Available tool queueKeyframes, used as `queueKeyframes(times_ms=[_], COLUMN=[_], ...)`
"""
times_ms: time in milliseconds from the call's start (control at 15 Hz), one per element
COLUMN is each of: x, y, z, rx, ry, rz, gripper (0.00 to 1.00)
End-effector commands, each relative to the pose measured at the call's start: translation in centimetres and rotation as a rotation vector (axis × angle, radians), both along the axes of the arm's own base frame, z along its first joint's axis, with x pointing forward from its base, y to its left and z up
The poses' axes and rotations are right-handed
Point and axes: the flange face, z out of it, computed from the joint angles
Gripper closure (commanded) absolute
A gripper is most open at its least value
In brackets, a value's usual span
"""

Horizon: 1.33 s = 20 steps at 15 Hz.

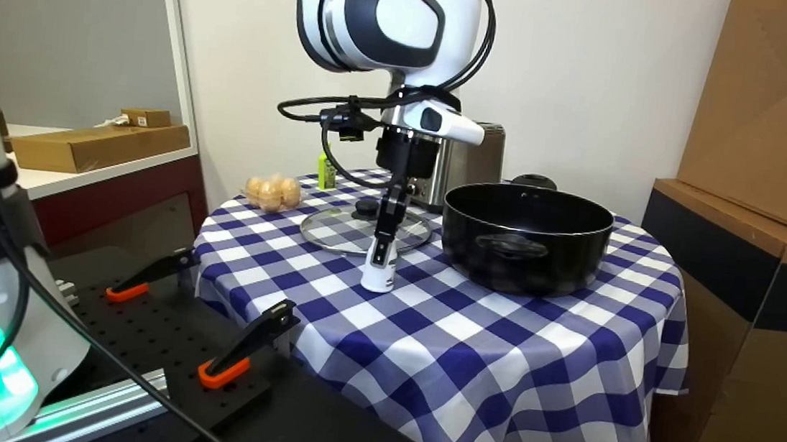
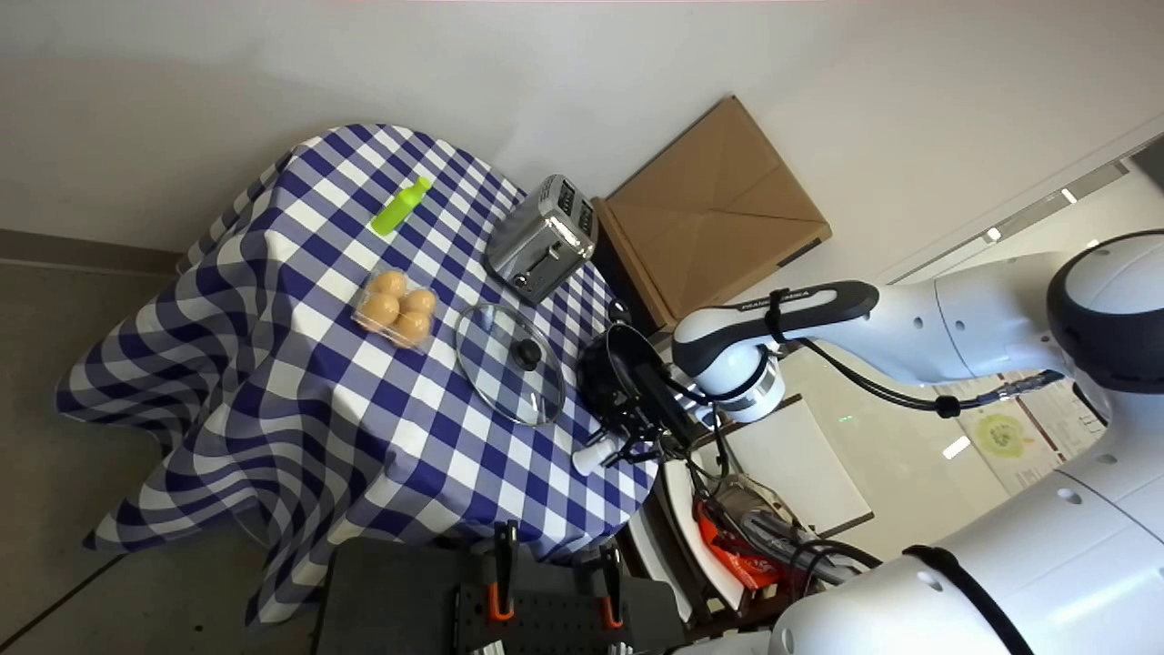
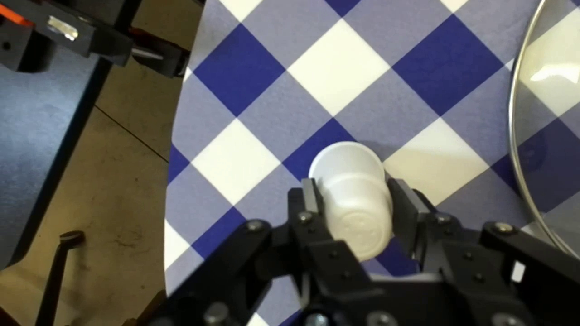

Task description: Pick up the small white bottle from the table and move it to the right.

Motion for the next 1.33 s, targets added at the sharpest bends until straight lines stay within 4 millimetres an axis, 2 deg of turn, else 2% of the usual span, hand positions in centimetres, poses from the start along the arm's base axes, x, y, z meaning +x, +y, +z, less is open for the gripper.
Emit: queueKeyframes(times_ms=[0, 267, 333, 400, 467, 667, 733, 933, 1067, 1267], x=[0.4, 0.9, 1.2, 1.5, 1.8, 3.0, 3.5, 4.7, 5.4, 5.4], y=[-0.7, -0.5, -0.2, 0.1, 0.5, 1.7, 2.2, 4.5, 7.4, 13.4], z=[0.4, 0.8, 0.9, 1.1, 1.4, 2.6, 3.1, 5.4, 7.7, 12.0], rx=[-0.061, -0.102, -0.106, -0.106, -0.111, -0.125, -0.129, -0.107, -0.076, -0.025], ry=[0.016, 0.013, 0.010, 0.003, -0.011, -0.053, -0.070, -0.125, -0.171, -0.215], rz=[-0.030, -0.039, -0.041, -0.041, -0.038, -0.014, -0.002, 0.070, 0.163, 0.329], gripper=[0.84, 0.84, 0.34, 0.33, 0.28, 0.05, 0.01, 0.00, 0.00, 0.00])
